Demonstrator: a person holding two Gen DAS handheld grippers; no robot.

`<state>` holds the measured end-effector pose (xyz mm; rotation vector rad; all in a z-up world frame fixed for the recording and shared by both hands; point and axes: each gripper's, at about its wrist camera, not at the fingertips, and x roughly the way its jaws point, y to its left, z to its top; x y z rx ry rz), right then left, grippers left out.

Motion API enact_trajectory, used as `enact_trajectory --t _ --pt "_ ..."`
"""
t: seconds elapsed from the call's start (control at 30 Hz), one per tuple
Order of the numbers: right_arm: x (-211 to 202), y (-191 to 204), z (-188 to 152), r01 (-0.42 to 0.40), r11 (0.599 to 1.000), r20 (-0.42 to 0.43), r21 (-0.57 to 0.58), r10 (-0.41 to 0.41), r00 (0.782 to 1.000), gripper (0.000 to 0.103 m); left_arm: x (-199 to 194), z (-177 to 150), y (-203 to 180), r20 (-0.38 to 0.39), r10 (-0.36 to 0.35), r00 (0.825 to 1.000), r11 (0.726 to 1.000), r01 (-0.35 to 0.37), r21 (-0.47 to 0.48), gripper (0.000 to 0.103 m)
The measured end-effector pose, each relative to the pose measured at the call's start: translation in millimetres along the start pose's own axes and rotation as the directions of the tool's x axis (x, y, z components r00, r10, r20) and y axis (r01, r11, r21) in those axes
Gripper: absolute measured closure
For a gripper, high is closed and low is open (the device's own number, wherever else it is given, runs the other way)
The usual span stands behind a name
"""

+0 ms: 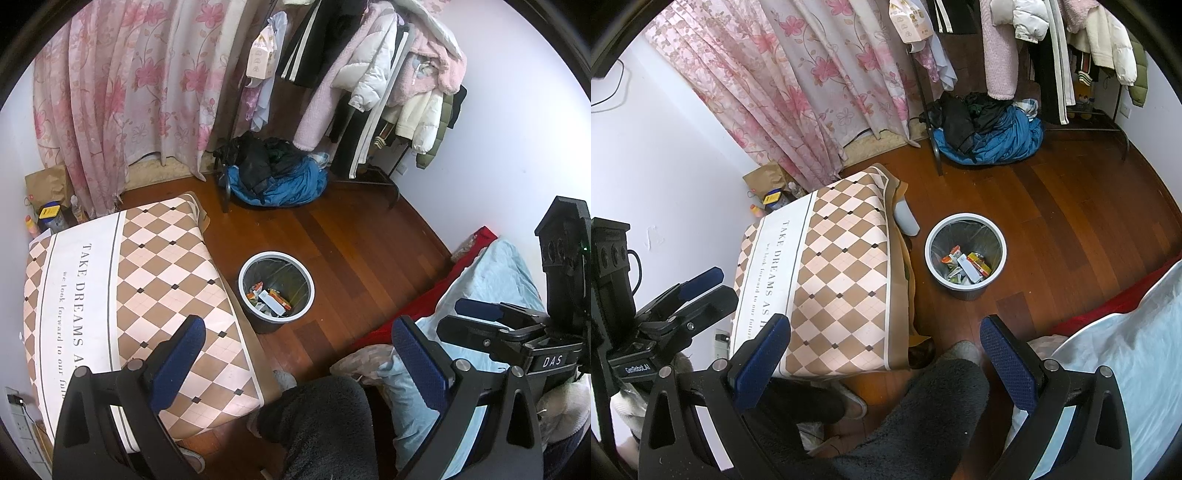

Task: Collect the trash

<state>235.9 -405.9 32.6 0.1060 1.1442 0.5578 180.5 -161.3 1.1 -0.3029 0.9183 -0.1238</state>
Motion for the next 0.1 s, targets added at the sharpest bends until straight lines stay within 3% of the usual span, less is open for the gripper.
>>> enact_trajectory --t 0.1 --pt "-0.6 -2.1 -0.7 0.000 1.000 -0.005 -0.003 0.000 1.000 0.000 -2.1 0.3 1.7 0.010 0.002 1.000 1.000 -0.002 -0.010 0.000"
